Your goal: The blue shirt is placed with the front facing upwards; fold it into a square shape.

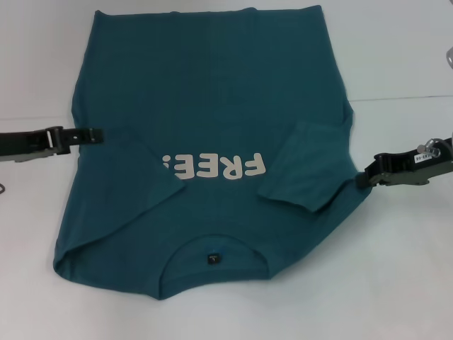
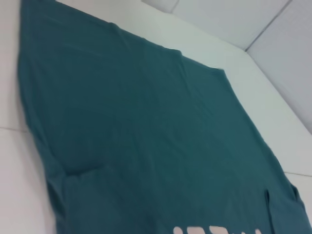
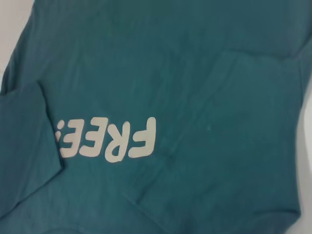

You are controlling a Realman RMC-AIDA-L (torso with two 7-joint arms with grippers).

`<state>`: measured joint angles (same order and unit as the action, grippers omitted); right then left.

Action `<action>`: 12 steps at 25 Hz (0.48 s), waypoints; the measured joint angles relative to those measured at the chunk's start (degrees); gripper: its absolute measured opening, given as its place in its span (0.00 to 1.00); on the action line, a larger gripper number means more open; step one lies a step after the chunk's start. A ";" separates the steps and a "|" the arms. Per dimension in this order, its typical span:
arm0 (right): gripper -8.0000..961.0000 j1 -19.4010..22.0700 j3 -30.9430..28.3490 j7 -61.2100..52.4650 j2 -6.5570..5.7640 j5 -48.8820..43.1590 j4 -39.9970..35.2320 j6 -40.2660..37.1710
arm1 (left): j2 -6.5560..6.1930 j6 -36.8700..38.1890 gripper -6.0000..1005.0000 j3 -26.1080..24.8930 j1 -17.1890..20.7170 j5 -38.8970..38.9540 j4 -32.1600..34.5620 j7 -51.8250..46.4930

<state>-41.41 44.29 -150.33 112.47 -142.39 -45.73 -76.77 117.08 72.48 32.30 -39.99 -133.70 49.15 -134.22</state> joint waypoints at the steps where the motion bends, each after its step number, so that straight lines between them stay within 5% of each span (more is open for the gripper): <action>1: 0.06 0.10 -0.02 0.49 0.03 0.08 0.11 0.27 | -0.07 0.05 0.89 -0.04 0.11 -0.24 0.15 -0.46; 12: 0.06 -0.25 0.19 2.27 0.46 0.37 -0.06 0.74 | -1.33 5.93 0.89 -0.88 0.71 -10.36 3.51 -8.51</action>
<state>-41.66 44.49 -148.06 112.93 -142.02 -45.79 -76.03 115.76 78.40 31.42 -39.28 -144.06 52.67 -142.73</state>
